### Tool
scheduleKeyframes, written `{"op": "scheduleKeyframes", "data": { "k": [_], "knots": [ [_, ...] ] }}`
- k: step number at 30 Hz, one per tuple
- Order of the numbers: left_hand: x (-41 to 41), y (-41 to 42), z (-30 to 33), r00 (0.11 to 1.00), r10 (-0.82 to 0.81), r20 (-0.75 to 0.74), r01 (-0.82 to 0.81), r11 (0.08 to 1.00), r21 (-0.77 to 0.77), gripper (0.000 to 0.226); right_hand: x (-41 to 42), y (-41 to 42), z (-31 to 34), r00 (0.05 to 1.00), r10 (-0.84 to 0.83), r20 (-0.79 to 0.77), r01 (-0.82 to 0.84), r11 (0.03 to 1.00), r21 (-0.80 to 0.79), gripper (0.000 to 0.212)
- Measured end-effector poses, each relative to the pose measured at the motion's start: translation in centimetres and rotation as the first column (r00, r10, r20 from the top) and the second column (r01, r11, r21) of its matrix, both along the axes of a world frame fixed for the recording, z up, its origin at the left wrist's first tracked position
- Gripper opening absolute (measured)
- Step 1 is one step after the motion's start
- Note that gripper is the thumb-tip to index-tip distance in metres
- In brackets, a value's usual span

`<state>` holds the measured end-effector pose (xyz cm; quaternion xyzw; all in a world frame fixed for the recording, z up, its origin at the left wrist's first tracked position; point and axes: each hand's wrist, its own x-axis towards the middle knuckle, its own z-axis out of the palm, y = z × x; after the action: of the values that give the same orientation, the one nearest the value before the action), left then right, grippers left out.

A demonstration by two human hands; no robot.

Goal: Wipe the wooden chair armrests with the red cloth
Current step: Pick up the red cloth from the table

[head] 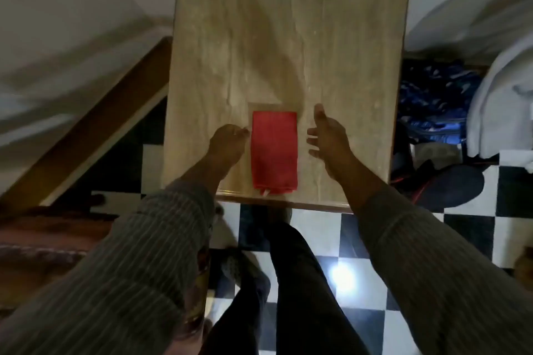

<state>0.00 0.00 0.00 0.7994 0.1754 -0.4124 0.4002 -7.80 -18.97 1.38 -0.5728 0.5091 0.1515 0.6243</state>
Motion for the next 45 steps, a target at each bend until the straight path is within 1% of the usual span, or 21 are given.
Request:
{"op": "scheduleKeyframes", "data": {
  "k": [1,3,5,7,9,11,13,15,19,23,26,28,30,31,33,35,40,43,45],
  "knots": [
    [-0.3,-0.2,-1.6,1.0,-0.005,-0.027,0.006,1.0,0.017,0.028,0.1,0.4,-1.4,0.999,0.017,-0.034,-0.018,1.0,-0.015,0.039],
    [-1.0,-0.7,-3.5,0.999,-0.029,-0.016,0.03,0.999,0.041,0.036,-0.2,1.0,-3.4,0.996,0.07,-0.055,-0.073,0.996,-0.055,0.033],
    [-1.7,-1.5,-5.3,0.999,-0.008,0.031,0.005,0.997,0.079,0.041,-0.6,1.7,-5.4,0.992,0.109,-0.059,-0.113,0.992,-0.058,0.031],
    [-2.0,-2.1,-6.5,0.993,0.04,0.112,-0.055,0.989,0.14,0.046,-0.5,2.1,-6.6,0.988,0.15,-0.041,-0.153,0.985,-0.077,0.031],
    [-2.3,-2.8,-7.7,0.988,0.057,0.146,-0.081,0.983,0.162,0.043,-0.1,2.3,-7.8,0.985,0.175,-0.003,-0.174,0.98,-0.096,0.021],
    [-2.5,-3.3,-8.6,0.988,0.039,0.151,-0.064,0.985,0.163,0.034,0.0,2.5,-8.5,0.977,0.213,0.025,-0.21,0.973,-0.1,0.019],
    [-2.7,-3.5,-8.9,0.988,0.05,0.149,-0.07,0.989,0.13,0.027,0.1,2.7,-8.7,0.972,0.233,0.031,-0.23,0.97,-0.077,0.022],
    [-3.0,-3.2,-8.9,0.984,0.095,0.149,-0.106,0.992,0.068,0.022,0.0,3.0,-8.7,0.974,0.224,0.04,-0.222,0.974,-0.041,0.026],
    [-4.5,-2.5,-7.6,0.962,0.241,0.125,-0.235,0.97,-0.065,0.024,-0.5,3.6,-8.2,0.973,0.22,0.074,-0.218,0.975,-0.032,0.023],
    [-5.5,-0.7,-5.6,0.937,0.335,0.097,-0.316,0.934,-0.17,0.021,-0.8,4.7,-6.6,0.946,0.29,0.146,-0.279,0.956,-0.091,0.018],
    [-6.5,1.6,-3.5,0.901,0.424,0.094,-0.39,0.884,-0.256,0.017,-1.3,6.2,-5.4,0.913,0.348,0.214,-0.326,0.936,-0.135,0.014],
    [-7.2,3.2,-2.1,0.872,0.479,0.099,-0.438,0.854,-0.281,0.012,-1.6,7.4,-4.5,0.886,0.385,0.258,-0.356,0.922,-0.152,0.013],
    [-8.4,5.6,-0.5,0.818,0.565,0.11,-0.514,0.804,-0.299,0.01,-2.0,9.6,-3.0,0.855,0.426,0.294,-0.39,0.904,-0.177,0.015],
    [-9.5,7.6,0.8,0.778,0.617,0.119,-0.562,0.767,-0.309,0.013,-2.3,11.4,-1.7,0.828,0.463,0.315,-0.423,0.886,-0.191,0.015],
    [-10.0,8.3,2.3,0.755,0.645,0.116,-0.593,0.748,-0.298,0.022,-2.2,12.2,-0.3,0.81,0.479,0.339,-0.429,0.878,-0.215,0.015],
    [-11.8,11.2,4.7,0.705,0.694,0.145,-0.634,0.709,-0.31,0.029,-2.9,15.1,1.9,0.759,0.533,0.374,-0.483,0.846,-0.226,0.014],
    [-16.3,18.7,10.0,0.535,0.804,0.259,-0.705,0.594,-0.388,0.028,-4.6,22.7,7.4,0.584,0.668,0.462,-0.619,0.734,-0.279,0.015],
    [-19.0,22.9,12.4,0.432,0.843,0.321,-0.737,0.535,-0.412,0.027,-5.2,28.0,9.5,0.471,0.737,0.485,-0.645,0.663,-0.381,0.018],
    [-20.4,25.5,13.0,0.334,0.878,0.343,-0.775,0.463,-0.431,0.025,-5.3,31.5,10.5,0.384,0.791,0.476,-0.681,0.591,-0.433,0.023]
  ]
}}
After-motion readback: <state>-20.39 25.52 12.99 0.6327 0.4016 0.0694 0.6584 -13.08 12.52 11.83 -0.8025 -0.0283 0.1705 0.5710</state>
